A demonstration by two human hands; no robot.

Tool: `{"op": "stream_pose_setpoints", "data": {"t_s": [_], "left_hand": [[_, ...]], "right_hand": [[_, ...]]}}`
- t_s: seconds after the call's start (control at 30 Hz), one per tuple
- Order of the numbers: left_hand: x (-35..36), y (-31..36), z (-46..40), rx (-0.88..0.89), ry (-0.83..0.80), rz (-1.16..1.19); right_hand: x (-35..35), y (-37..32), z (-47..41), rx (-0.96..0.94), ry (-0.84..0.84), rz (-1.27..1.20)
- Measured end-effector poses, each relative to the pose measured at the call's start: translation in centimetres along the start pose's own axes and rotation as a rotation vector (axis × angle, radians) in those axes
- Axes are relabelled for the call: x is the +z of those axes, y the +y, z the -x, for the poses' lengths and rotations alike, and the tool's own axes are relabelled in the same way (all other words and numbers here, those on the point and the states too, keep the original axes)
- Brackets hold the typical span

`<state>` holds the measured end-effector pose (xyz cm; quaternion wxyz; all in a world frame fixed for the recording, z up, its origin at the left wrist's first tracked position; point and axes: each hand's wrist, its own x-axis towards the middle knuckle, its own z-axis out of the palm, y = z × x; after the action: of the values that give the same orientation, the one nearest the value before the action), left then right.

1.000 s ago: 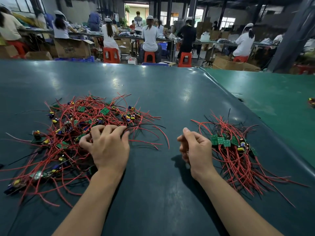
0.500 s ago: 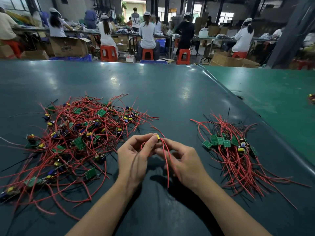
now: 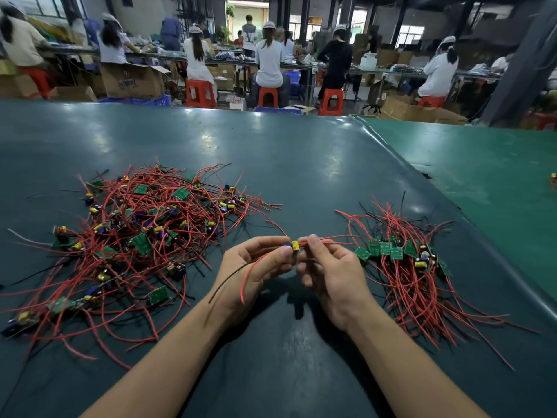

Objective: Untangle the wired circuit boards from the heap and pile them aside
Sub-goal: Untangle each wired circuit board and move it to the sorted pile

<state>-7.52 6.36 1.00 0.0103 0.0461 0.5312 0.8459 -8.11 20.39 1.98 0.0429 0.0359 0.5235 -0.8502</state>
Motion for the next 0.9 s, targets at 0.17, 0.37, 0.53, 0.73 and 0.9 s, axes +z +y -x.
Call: {"op": "stream_pose_setpoints", "data": {"t_s": [0.17, 0.37, 0.53, 0.73, 0.9], "left_hand": [[0.3, -0.2, 0.0, 0.072, 0.02, -0.151], [0.8, -0.3, 0.1, 0.101, 0.034, -0.238], [0.7, -0.4, -0.1, 0.084, -0.005, -0.2], [0.6, -0.3, -0.1, 0.067, -0.056, -0.094], [0.7, -0.2, 0.2, 0.083, -0.1, -0.075]], "right_hand": [[0.1, 0.1, 0.0, -0.046, 0.082, 0.053], [-0.1, 0.3, 0.3, -0.185, 0.069, 0.301], [-0.4, 0.0, -0.5, -0.152, 0.143, 0.155], [-1.8, -1.5, -1.9, -0.228, 0.323, 0.004], [-2.3, -1.8, -2.3, -0.253, 0.411, -0.108]]}}
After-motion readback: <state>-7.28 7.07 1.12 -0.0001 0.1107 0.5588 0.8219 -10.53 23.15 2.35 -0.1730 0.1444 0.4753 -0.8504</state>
